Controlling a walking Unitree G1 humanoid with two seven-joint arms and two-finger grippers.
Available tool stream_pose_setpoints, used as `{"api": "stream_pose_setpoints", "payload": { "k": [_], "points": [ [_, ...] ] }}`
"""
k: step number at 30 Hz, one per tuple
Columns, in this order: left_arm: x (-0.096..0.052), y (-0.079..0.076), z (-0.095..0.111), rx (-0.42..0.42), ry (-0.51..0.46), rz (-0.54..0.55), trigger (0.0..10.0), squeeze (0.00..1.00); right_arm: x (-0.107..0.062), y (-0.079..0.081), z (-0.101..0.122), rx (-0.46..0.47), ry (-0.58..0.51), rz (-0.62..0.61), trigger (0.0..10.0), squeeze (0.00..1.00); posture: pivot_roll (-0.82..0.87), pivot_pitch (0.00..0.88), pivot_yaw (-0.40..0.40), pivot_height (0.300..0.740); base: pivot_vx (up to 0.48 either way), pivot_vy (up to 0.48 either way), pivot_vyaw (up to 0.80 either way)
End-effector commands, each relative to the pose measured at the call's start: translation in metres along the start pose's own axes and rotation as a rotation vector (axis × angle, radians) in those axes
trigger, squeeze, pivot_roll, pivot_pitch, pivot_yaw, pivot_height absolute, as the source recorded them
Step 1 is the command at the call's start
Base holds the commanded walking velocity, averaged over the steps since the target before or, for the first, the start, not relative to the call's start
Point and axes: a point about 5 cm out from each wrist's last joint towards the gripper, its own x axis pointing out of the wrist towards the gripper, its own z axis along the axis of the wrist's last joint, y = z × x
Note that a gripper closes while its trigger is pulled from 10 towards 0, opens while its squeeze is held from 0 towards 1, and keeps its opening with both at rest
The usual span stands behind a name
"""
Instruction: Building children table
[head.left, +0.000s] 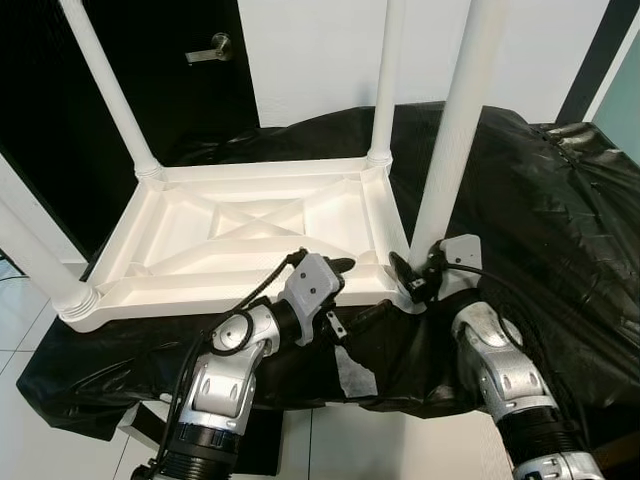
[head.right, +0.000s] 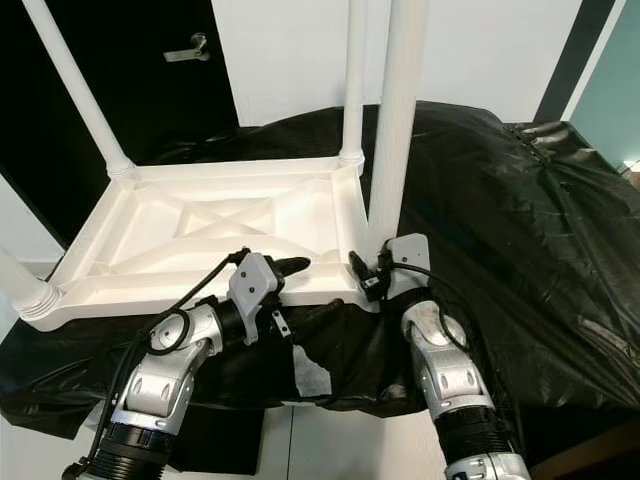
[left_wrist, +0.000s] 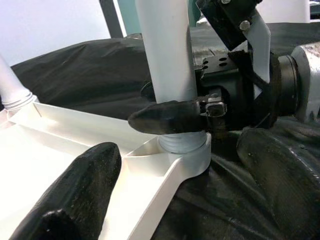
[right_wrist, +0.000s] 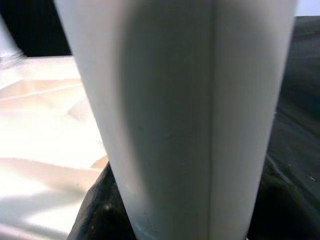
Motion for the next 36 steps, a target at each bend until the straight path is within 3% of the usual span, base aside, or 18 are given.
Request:
{"api": "stream_pose_setpoints", "payload": {
  "k": [1,7,10,16,17,22,24,29,30,36],
  "points": [
    [-0.003,0.007,-0.007,-0.011,0.018,0.173,10.0,0.00,-0.005,0.001,-0.018,0.039,0.091,-0.160,10.0,0.00,-0.08,0.000,0.038,0.740,0.000,0.000,0.00],
    [-0.004,0.008,-0.007,-0.005,0.019,0.172,10.0,0.00,-0.006,0.010,-0.014,0.092,0.073,-0.283,10.0,0.00,-0.09,0.000,0.048,0.740,0.000,0.000,0.00],
    [-0.004,0.009,-0.006,-0.004,0.017,0.173,10.0,0.00,-0.005,0.019,-0.009,0.104,0.055,-0.272,10.0,0.00,-0.10,0.000,0.053,0.740,0.000,0.000,0.00],
    [-0.002,0.011,-0.004,-0.001,0.008,0.175,10.0,0.00,-0.006,0.017,-0.005,0.101,0.039,-0.271,10.0,0.00,-0.10,0.000,0.054,0.740,0.000,0.000,0.00],
    [-0.003,0.014,-0.004,0.003,0.009,0.190,10.0,0.00,-0.007,0.017,0.000,0.106,0.004,-0.241,10.0,1.00,-0.09,0.000,0.054,0.740,0.000,0.000,0.00],
    [-0.005,0.014,-0.005,-0.002,0.014,0.198,10.0,0.00,-0.009,0.017,0.004,0.088,-0.024,-0.172,10.0,1.00,-0.09,0.000,0.051,0.740,0.000,0.000,0.00],
    [-0.008,0.015,-0.007,0.004,0.024,0.204,10.0,0.00,-0.016,0.010,0.010,0.043,-0.067,-0.003,10.0,1.00,-0.09,0.000,0.049,0.740,0.000,0.000,0.00],
    [-0.011,0.017,-0.007,-0.003,0.027,0.200,10.0,0.00,-0.018,-0.001,0.012,-0.005,-0.064,0.141,10.0,1.00,-0.08,0.000,0.050,0.740,0.000,0.000,0.00],
    [-0.012,0.017,-0.007,-0.025,0.028,0.197,10.0,0.00,-0.018,-0.006,0.013,-0.030,-0.054,0.218,10.0,0.00,-0.08,0.000,0.051,0.740,0.000,0.000,0.00],
    [-0.018,0.014,-0.012,-0.028,0.041,0.177,10.0,0.00,-0.014,-0.019,0.014,-0.079,-0.023,0.366,10.0,0.00,-0.07,0.000,0.052,0.740,0.000,0.000,0.00]
  ]
}}
